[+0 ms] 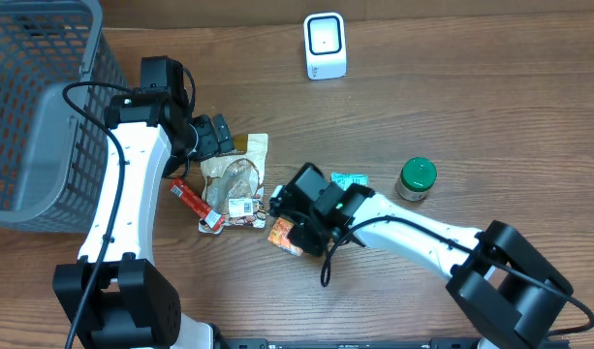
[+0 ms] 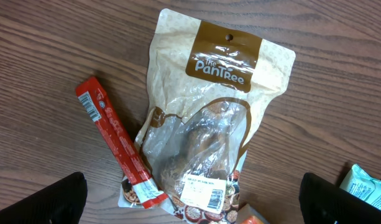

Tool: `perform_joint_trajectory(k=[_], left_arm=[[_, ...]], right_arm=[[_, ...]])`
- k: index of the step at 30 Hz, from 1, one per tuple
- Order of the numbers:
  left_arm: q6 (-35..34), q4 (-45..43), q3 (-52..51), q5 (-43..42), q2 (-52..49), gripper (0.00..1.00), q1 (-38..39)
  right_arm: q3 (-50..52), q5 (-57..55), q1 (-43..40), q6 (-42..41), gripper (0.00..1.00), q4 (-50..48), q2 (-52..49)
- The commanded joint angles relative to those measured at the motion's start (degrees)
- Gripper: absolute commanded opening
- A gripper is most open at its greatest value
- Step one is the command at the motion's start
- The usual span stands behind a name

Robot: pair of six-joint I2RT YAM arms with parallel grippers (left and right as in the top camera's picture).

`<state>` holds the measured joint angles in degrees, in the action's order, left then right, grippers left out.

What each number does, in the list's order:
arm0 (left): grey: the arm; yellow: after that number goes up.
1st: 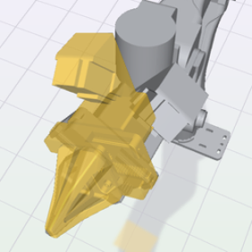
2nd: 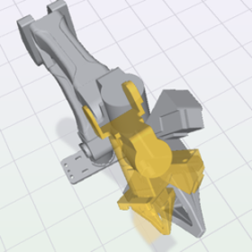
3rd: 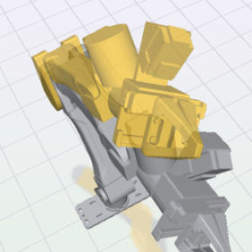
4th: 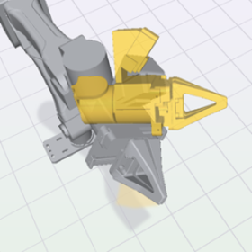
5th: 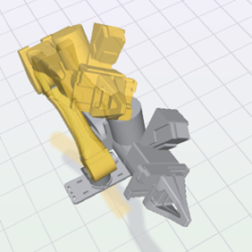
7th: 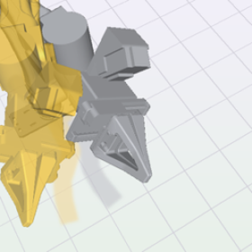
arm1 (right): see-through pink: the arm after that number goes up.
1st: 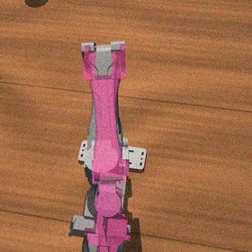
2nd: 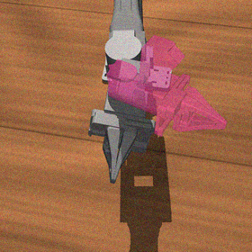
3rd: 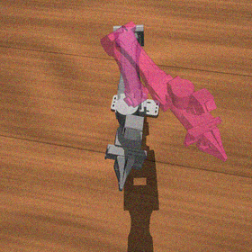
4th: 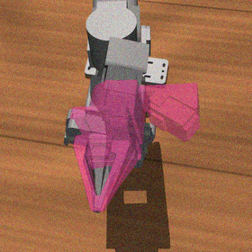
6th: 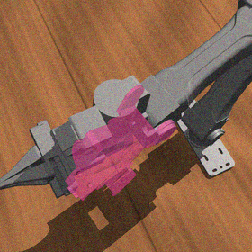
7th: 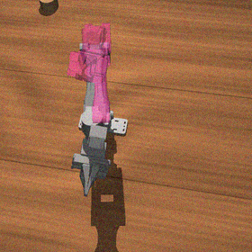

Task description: Scan the item barcode

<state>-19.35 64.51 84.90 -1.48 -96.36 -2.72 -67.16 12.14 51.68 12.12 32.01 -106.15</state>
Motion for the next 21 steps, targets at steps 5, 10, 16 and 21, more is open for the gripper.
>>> perform_joint_trajectory(k=[5, 10, 16, 21], left_arm=[[-0.6, -0.1, 0.2, -0.6, 0.0, 1.00, 0.2], [-0.6, -0.1, 0.2, -0.6, 0.0, 1.00, 0.2], [-0.6, -0.1, 0.2, -0.6, 0.0, 1.00, 0.2], [-0.6, -0.1, 0.2, -0.6, 0.0, 1.00, 0.2]], right_arm=[[-3.7, -7.4, 3.6, -1.6, 0.44, -2.8, -0.2], [-3.7, -3.5, 5.4, -2.5, 0.44, -1.9, -0.2], [-3.7, 2.5, 6.8, -14.4, 0.34, -1.8, -0.2], [-3.3, 2.5, 6.8, -23.8, 0.25, -1.5, -0.2]])
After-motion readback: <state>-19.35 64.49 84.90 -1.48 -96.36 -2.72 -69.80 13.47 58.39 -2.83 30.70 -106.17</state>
